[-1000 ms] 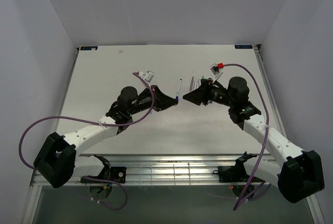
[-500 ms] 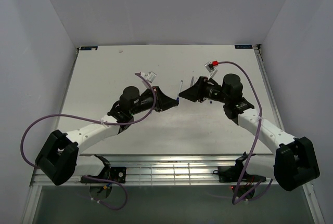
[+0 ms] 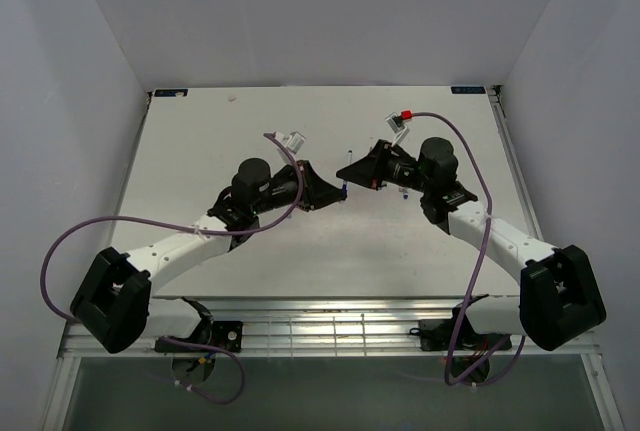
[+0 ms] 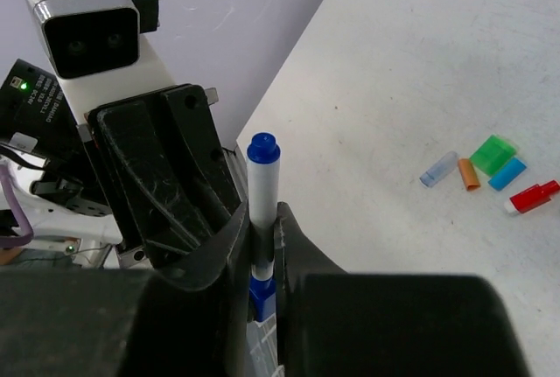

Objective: Open the pen caps

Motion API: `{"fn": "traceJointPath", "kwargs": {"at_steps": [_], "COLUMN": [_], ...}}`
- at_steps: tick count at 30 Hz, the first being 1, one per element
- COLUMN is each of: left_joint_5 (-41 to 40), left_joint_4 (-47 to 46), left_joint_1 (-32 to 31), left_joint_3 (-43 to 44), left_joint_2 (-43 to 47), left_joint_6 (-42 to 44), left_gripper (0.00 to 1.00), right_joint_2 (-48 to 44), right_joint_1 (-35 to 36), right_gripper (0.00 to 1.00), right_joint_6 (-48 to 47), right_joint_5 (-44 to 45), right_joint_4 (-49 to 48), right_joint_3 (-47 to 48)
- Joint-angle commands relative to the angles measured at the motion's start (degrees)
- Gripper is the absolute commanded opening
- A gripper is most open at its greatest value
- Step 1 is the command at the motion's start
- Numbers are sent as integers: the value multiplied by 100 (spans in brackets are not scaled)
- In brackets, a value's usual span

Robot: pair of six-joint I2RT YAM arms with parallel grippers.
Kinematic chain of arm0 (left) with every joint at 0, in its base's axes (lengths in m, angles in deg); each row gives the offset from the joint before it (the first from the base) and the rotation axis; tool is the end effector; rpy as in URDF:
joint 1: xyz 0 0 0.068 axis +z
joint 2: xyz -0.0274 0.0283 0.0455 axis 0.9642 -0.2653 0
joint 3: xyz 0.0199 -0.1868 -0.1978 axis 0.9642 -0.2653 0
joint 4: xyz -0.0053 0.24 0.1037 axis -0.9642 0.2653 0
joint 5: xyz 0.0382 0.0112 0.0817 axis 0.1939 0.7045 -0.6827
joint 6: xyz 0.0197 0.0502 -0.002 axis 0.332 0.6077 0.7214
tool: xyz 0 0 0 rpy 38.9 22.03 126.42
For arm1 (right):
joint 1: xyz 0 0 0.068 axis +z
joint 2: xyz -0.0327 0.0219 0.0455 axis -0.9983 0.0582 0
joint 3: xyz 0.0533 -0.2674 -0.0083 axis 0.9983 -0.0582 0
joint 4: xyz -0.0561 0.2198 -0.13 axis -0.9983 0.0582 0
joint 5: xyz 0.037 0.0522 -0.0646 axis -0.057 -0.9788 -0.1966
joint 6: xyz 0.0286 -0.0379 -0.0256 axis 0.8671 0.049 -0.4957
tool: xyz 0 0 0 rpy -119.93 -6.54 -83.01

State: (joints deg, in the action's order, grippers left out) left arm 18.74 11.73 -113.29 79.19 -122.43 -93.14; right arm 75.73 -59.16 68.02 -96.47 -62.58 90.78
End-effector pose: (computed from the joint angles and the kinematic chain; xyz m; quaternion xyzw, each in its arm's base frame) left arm 0.2159 -0.1940 0.2703 0.1136 0.7408 -0.5619 0.3501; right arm 0.2490 0.1538 0.2959 -0.1011 0.7050 0.5832 0.3907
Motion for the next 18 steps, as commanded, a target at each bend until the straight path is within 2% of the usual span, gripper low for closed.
{"fn": "traceJointPath", "kwargs": {"at_steps": [1, 2, 3, 5, 6, 7, 8, 10, 11, 13, 15, 16, 17, 18], "left_joint_5": [735, 980, 1670, 2464, 3051, 3248, 3416, 3688, 3724, 3699, 3646, 3489, 3322, 3051], "left_joint_4": [-51, -130, -566, -1392, -2553, -3261, -4617, -5837, -6513, -6547, -6311, -5848, -4234, -3165], "left_joint_1": [52, 88, 158, 413, 500, 675, 755, 957, 993, 1011, 1011, 1029, 1020, 994], "left_joint_3": [602, 620, 603, 341, 191, 16, -151, -468, -513, -557, -618, -636, -628, -575], "left_joint_2": [0, -35, -71, -290, -378, -518, -624, -869, -1106, -1204, -1152, -1048, -864, -314], "left_joint_6": [58, 23, -55, -817, -1195, -1599, -2447, -3313, -3874, -3976, -3819, -3565, -3128, -1853], "left_gripper": [0, 0, 0, 0, 0, 0, 0, 0, 0, 0, 0, 0, 0, 0], "right_joint_2": [-1, -10, -28, -2, 33, 129, 209, 498, 613, 771, 659, 579, 448, 134], "right_joint_1": [79, 71, 36, -34, -131, -184, -271, -351, -386, -387, -404, -430, -465, -466], "right_gripper": [8, 8, 8, 8, 8, 8, 8, 8, 8, 8, 8, 8, 8, 8], "right_joint_6": [155, 234, 313, 689, 892, 1129, 1714, 2289, 2561, 2924, 2672, 2435, 2102, 1646], "right_joint_5": [-174, -201, -253, -437, -647, -771, -885, -1114, -1167, -1238, -1194, -1159, -1089, -758], "right_joint_4": [-634, -793, -1177, -1723, -2448, -2916, -3461, -4872, -5281, -5619, -5322, -5042, -3926, -3070], "right_joint_3": [-15, -154, -234, -444, -515, -577, -647, -771, -771, -666, -604, -569, -517, -429]}}
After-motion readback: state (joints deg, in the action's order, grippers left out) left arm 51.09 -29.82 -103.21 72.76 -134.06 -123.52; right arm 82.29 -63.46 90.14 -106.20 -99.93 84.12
